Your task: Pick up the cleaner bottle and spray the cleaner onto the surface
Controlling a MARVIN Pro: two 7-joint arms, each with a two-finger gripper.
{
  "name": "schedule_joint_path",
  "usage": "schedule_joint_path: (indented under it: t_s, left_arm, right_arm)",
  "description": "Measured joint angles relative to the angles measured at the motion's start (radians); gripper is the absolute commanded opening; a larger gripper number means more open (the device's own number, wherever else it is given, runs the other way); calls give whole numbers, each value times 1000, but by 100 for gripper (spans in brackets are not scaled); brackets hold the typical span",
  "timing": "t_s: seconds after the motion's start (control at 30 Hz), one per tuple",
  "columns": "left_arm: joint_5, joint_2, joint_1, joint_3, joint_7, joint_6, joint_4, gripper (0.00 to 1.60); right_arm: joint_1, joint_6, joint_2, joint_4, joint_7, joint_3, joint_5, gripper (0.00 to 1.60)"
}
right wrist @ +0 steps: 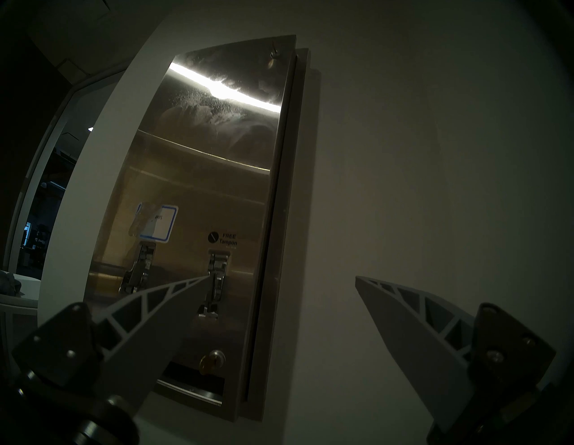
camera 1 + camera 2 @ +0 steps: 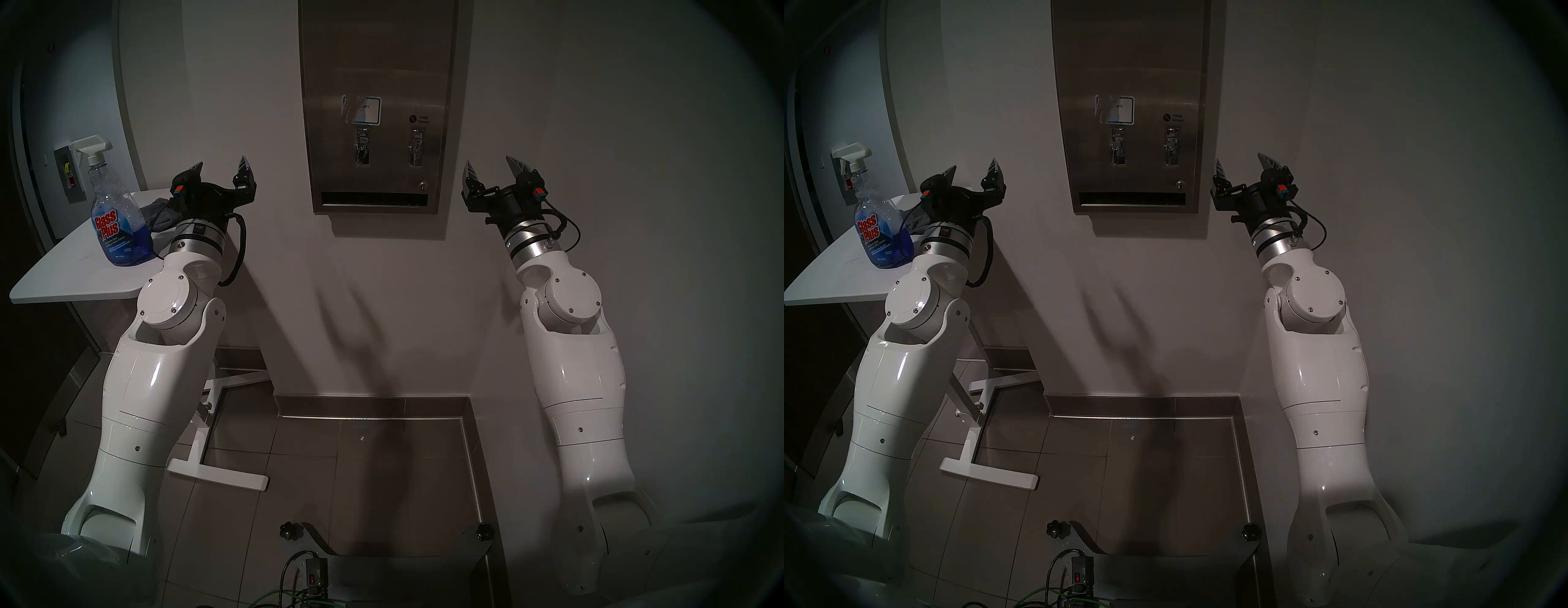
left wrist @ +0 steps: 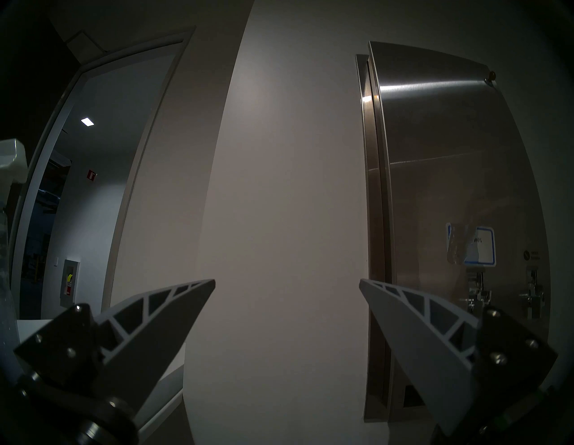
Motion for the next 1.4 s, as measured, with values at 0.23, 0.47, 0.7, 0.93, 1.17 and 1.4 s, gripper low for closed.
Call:
schedule_joint_path:
  t_s: [0.23, 0.47, 0.7, 0.93, 1.17, 1.4]
  left_arm:
    - [0, 0, 8, 2, -1, 1, 6, 160]
    - [5, 0, 13, 7, -3, 1, 8, 160]
    - [9, -6, 33, 7, 23, 17, 13, 160]
    - [-2, -11, 77, 0, 45, 53, 30, 160]
    - [-22, -9, 121, -6, 37, 47, 40, 160]
    - [4, -1, 120, 0, 33, 28, 48, 160]
  right_arm:
    - [-7, 0, -1, 7, 0, 1, 0, 160]
    - [-10, 0, -2, 9, 0, 1, 0, 160]
    - [-11, 0, -3, 9, -1, 1, 0, 160]
    - [-11, 0, -3, 10, -1, 2, 0, 160]
    - [-11, 0, -3, 10, -1, 2, 0, 160]
    - [-12, 0, -4, 10, 0, 2, 0, 160]
